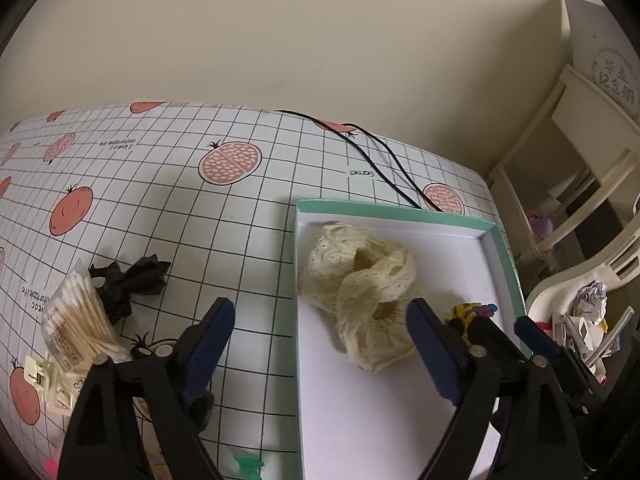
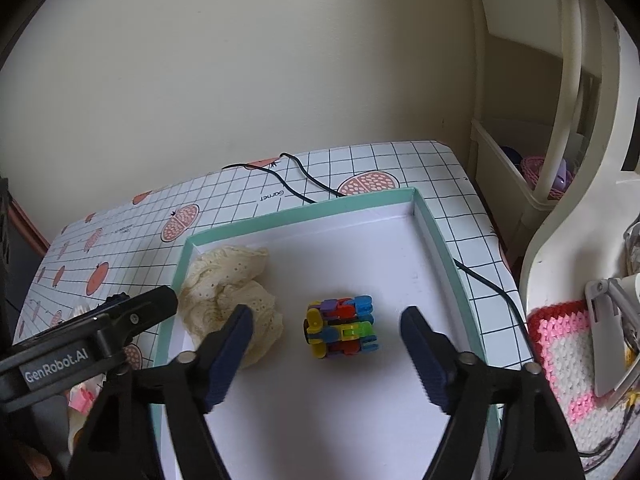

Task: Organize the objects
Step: 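Open both grippers to release the block toy and lace cloth in the tray, then withdraw both tools from the tray back toward the remaining items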

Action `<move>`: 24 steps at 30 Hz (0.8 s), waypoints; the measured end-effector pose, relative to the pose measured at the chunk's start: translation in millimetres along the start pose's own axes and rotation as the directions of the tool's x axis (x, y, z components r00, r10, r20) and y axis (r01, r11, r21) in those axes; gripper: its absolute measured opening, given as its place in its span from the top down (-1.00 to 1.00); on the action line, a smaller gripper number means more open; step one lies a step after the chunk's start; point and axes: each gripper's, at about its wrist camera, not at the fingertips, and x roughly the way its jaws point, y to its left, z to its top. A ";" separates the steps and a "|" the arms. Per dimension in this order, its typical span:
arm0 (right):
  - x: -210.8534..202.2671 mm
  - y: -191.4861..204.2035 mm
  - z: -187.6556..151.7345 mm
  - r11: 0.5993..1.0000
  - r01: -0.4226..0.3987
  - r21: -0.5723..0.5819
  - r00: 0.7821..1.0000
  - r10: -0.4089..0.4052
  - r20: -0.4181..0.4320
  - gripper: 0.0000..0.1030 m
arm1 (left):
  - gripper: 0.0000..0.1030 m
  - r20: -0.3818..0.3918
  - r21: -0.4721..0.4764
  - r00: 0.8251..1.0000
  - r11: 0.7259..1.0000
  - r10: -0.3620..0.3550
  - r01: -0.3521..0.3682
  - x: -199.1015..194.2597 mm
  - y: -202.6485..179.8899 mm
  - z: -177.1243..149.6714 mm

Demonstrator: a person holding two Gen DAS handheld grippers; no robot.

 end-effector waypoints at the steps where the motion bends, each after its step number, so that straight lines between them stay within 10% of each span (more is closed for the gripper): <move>1: 0.1 -0.3 -0.3 1.000 -0.001 0.000 1.000 0.001 -0.001 -0.65 | -0.76 0.000 -0.003 1.000 1.000 0.004 -0.004 0.3 0.9 0.0; 24: -1.2 2.4 -1.2 1.000 -0.013 -0.004 1.000 0.013 -0.012 -1.00 | -1.00 0.027 -0.054 0.998 0.997 0.048 -0.047 -10.0 17.4 -0.1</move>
